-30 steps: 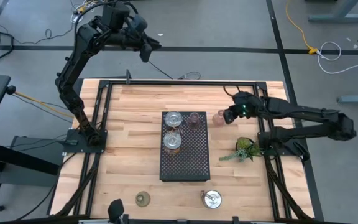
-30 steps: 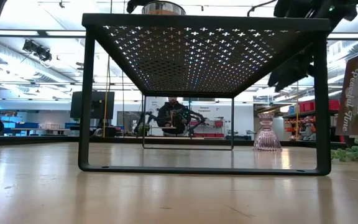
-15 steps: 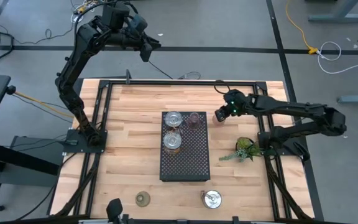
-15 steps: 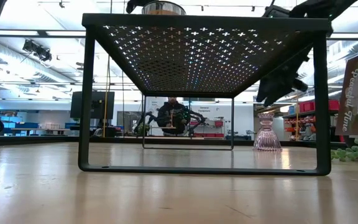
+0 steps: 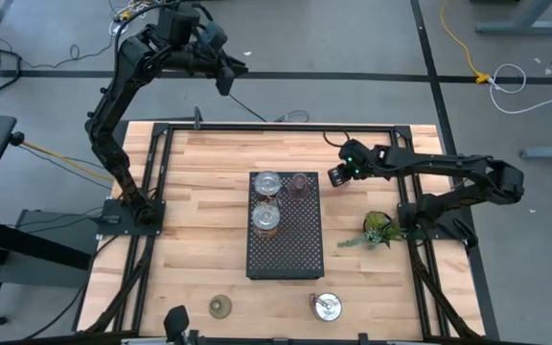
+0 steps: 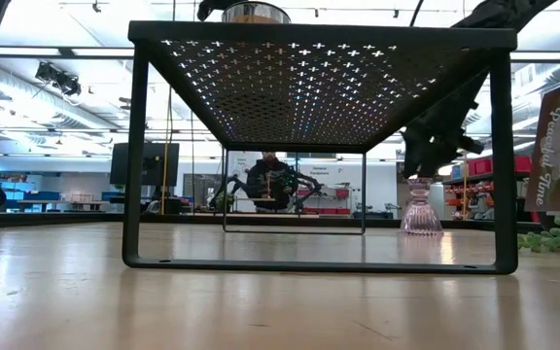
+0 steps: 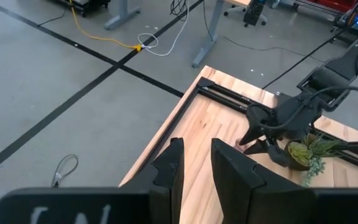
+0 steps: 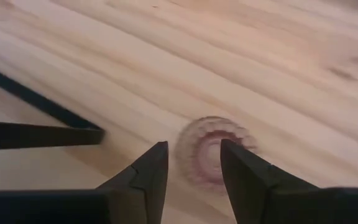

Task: Pick & Place candle stick holders
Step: Put the pink glass candle holder on the shelf

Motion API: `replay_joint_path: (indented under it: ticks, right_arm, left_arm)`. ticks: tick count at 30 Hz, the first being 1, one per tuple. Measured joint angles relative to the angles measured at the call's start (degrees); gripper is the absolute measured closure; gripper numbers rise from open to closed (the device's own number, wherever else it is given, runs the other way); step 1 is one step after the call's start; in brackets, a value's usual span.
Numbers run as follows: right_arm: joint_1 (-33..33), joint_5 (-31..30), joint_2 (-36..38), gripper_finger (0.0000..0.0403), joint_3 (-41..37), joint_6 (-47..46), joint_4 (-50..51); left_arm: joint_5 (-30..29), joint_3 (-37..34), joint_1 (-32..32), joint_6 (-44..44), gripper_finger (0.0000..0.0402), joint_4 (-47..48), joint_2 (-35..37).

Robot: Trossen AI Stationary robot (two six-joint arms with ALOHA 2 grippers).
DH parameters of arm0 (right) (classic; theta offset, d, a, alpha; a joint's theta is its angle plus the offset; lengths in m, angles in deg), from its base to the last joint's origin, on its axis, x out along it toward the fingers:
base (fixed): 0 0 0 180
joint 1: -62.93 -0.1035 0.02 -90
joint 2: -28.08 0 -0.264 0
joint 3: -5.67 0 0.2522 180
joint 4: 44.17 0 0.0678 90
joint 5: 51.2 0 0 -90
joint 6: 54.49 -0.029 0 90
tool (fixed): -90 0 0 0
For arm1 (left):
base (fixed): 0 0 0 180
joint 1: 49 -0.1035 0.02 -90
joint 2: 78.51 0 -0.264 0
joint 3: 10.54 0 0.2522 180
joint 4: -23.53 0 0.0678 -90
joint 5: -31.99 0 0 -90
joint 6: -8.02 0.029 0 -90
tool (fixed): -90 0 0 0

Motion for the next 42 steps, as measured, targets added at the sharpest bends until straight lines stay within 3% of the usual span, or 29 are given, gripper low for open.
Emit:
replay_joint_path:
  ticks: [3, 5, 30, 42]
  right_arm:
    - [-0.02, 2.38, 0.83, 0.0257, 0.00, 0.15, -3.05]
    - [-0.01, 0.91, 1.39, 0.0257, 0.00, 0.78, -3.64]
    - [3.48, -1.49, 6.52, 0.0257, -0.02, 3.48, 5.67]
    - [3.48, -1.08, 3.94, 0.0257, -0.04, 3.80, 5.87]
  left_arm:
    - [-0.02, 0.00, 0.00, 2.66, 0.0317, 0.00, 0.00]
    - [-0.02, 0.00, 0.00, 3.13, 0.0317, 0.02, 0.00]
    - [-0.17, 0.00, 0.00, 2.71, 0.0317, 0.02, -0.02]
    - [-0.17, 0.00, 0.00, 2.72, 0.0317, 0.01, -0.02]
